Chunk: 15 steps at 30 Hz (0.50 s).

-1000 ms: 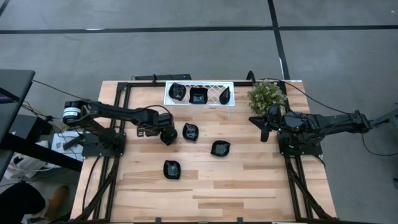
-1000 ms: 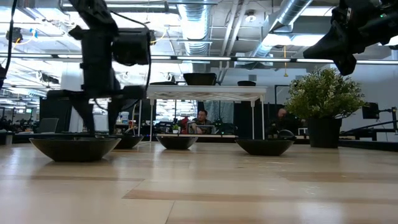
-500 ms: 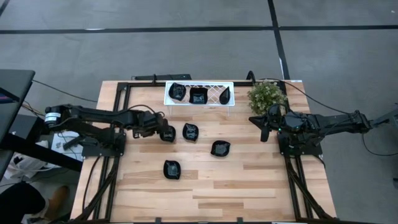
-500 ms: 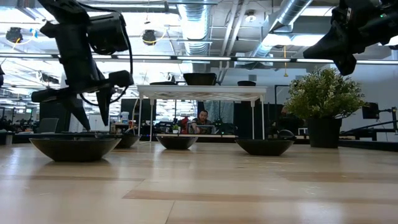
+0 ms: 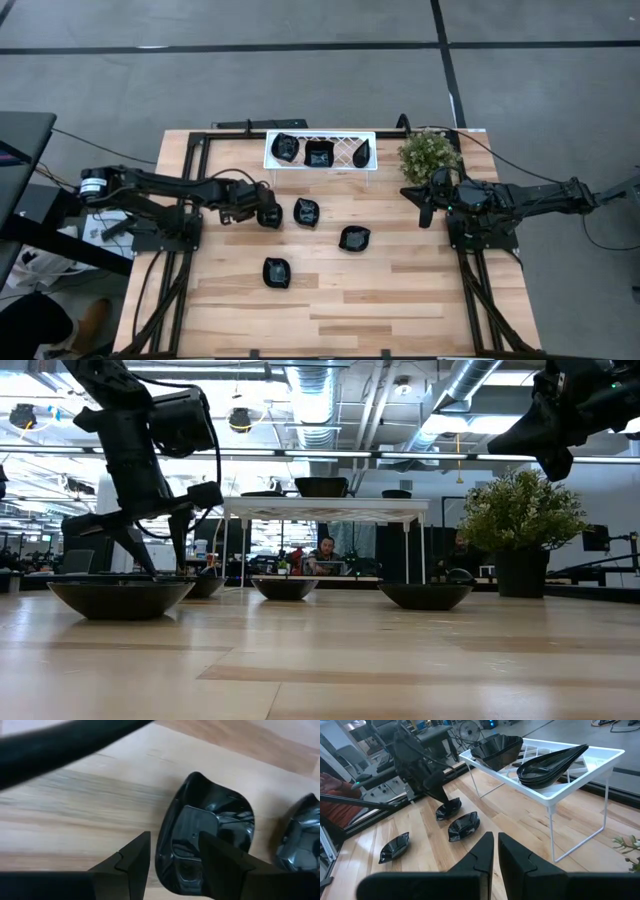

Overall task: Pick & Place Mini shaped plates
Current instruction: Stack the leaf-shaped plate on top of the leaf-shaped plate on the shelf

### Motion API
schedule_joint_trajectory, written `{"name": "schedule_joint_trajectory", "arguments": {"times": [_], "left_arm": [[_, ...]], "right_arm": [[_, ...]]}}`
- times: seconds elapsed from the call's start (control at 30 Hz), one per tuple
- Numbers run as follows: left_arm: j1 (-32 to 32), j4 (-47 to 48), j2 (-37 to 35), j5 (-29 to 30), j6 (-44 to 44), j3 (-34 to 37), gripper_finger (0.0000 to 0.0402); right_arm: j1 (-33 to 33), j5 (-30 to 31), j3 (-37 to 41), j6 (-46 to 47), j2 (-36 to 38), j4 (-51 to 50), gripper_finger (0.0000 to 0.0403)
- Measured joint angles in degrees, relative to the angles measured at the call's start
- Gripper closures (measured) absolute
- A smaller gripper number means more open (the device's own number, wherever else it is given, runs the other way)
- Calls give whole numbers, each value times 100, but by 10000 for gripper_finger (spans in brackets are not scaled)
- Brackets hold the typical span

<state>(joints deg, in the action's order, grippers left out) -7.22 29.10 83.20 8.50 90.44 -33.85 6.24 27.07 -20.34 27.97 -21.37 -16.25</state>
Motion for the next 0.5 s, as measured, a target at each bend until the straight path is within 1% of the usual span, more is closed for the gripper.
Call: {"name": "schedule_joint_trajectory", "arguments": {"times": [0.3,0.5], "left_arm": [[26,-3,75,19,50,0,234],[44,-30,325,-3,161,0,234]], "right_arm": [[-2,0,0,0,2,0,381],[0,0,0,0,0,0,381]]}}
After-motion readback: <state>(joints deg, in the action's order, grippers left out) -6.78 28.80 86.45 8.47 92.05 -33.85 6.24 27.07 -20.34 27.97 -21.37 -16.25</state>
